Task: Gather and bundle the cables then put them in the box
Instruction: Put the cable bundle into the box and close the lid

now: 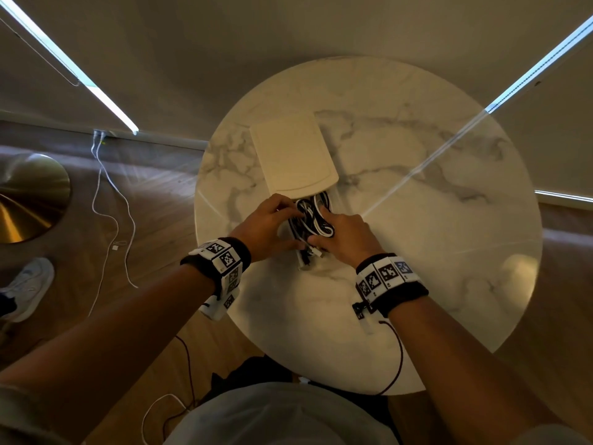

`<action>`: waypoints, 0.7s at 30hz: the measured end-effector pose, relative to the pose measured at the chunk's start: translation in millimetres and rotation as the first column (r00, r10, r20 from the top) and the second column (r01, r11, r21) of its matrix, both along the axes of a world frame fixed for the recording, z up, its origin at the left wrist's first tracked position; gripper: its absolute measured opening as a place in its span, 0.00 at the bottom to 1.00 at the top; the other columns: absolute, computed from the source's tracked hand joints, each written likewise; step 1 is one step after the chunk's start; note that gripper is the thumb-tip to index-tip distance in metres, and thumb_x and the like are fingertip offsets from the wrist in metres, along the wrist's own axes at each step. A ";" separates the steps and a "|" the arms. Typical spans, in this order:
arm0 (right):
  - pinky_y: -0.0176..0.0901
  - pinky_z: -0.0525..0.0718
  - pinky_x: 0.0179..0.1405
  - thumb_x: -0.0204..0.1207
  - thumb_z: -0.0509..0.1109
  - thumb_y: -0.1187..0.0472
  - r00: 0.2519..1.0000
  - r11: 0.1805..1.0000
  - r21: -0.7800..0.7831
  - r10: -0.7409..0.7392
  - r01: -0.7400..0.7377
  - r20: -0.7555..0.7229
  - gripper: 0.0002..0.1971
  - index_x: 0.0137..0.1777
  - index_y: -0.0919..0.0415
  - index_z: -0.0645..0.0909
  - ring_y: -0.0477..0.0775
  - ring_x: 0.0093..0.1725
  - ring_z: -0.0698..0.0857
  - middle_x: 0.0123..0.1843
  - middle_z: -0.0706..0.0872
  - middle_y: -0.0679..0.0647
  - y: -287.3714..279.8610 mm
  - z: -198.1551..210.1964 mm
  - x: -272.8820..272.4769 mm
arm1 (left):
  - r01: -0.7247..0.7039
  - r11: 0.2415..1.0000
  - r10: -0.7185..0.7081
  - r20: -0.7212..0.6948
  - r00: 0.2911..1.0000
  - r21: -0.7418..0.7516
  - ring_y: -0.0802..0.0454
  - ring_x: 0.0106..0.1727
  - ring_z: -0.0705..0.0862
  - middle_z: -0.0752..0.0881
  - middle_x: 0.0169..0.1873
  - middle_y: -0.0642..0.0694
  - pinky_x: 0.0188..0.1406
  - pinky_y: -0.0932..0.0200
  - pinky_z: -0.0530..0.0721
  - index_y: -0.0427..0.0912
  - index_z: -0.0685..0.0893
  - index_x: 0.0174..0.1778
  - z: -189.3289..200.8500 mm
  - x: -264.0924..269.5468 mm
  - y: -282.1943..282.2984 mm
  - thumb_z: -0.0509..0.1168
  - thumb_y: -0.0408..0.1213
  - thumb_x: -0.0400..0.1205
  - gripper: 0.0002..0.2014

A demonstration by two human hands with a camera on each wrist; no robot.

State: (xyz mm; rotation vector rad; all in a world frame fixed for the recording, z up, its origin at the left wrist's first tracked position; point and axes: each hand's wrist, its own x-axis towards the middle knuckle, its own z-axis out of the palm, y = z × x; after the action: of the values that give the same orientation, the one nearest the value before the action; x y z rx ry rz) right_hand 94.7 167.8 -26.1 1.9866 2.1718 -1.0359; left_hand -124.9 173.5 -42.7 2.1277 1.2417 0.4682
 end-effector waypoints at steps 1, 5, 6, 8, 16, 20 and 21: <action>0.56 0.86 0.60 0.74 0.76 0.36 1.000 0.999 -0.019 0.026 -0.027 -0.007 0.42 0.86 0.46 0.67 0.65 0.63 0.86 0.63 0.90 0.60 3.1 0.9 2.5 | 0.008 1.000 -0.009 -0.027 1.000 -0.007 0.42 0.61 0.80 0.79 0.61 0.39 0.62 0.49 0.83 0.38 0.86 0.65 1.0 0.0 0.0 0.81 0.49 0.69 0.31; 0.53 0.86 0.58 0.74 0.77 0.37 0.979 0.966 -0.162 0.189 -0.199 -0.076 0.44 0.88 0.45 0.62 0.60 0.61 0.87 0.64 0.89 0.58 16.4 12.3 17.1 | -0.030 1.000 0.030 -0.073 0.997 0.000 0.39 0.56 0.81 0.80 0.58 0.38 0.57 0.46 0.85 0.36 0.86 0.61 6.1 8.6 1.2 0.83 0.46 0.67 0.29; 0.50 0.85 0.57 0.77 0.76 0.40 0.970 0.950 -0.202 0.222 -0.238 -0.098 0.43 0.88 0.45 0.61 0.59 0.62 0.87 0.65 0.89 0.57 20.0 15.6 22.1 | -0.050 0.999 0.050 -0.073 0.996 -0.006 0.39 0.55 0.81 0.80 0.58 0.38 0.56 0.46 0.85 0.36 0.87 0.59 6.0 10.3 1.9 0.83 0.46 0.67 0.28; 0.44 0.81 0.55 0.78 0.76 0.43 0.958 0.928 -0.245 0.256 -0.280 -0.127 0.41 0.88 0.44 0.61 0.55 0.63 0.86 0.69 0.87 0.56 25.1 18.5 30.3 | -0.074 0.997 0.072 -0.079 0.994 -0.020 0.38 0.54 0.82 0.80 0.57 0.37 0.54 0.46 0.85 0.35 0.88 0.58 5.3 11.9 2.1 0.83 0.46 0.66 0.27; 0.41 0.81 0.60 0.74 0.83 0.60 0.972 0.984 -0.109 0.116 -0.140 -0.203 0.41 0.85 0.44 0.69 0.59 0.62 0.88 0.63 0.90 0.61 8.3 12.4 28.5 | -0.053 0.999 0.053 -0.151 0.987 0.005 0.37 0.58 0.81 0.81 0.61 0.37 0.58 0.46 0.84 0.34 0.88 0.58 7.5 14.2 -2.3 0.81 0.46 0.70 0.25; 0.45 0.83 0.61 0.76 0.80 0.58 0.960 0.962 -0.141 0.204 -0.232 -0.192 0.42 0.87 0.45 0.64 0.59 0.62 0.88 0.64 0.90 0.61 8.2 17.9 30.6 | -0.081 0.997 0.077 -0.155 0.985 -0.016 0.37 0.59 0.81 0.81 0.61 0.38 0.59 0.44 0.84 0.35 0.88 0.58 7.4 15.8 -3.8 0.81 0.45 0.70 0.25; 0.46 0.84 0.62 0.75 0.81 0.59 0.953 0.948 -0.170 0.236 -0.269 -0.191 0.43 0.87 0.46 0.64 0.58 0.62 0.88 0.65 0.89 0.59 10.0 19.4 33.2 | -0.088 0.996 0.084 -0.156 0.984 -0.020 0.37 0.59 0.81 0.81 0.61 0.38 0.59 0.43 0.84 0.34 0.88 0.58 7.1 16.4 -4.1 0.81 0.45 0.70 0.25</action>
State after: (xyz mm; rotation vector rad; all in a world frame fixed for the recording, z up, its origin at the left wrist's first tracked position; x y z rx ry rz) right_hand 127.9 177.8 -6.6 1.5403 2.2283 -1.3551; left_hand -108.5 169.5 -35.6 2.1277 1.4235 0.3255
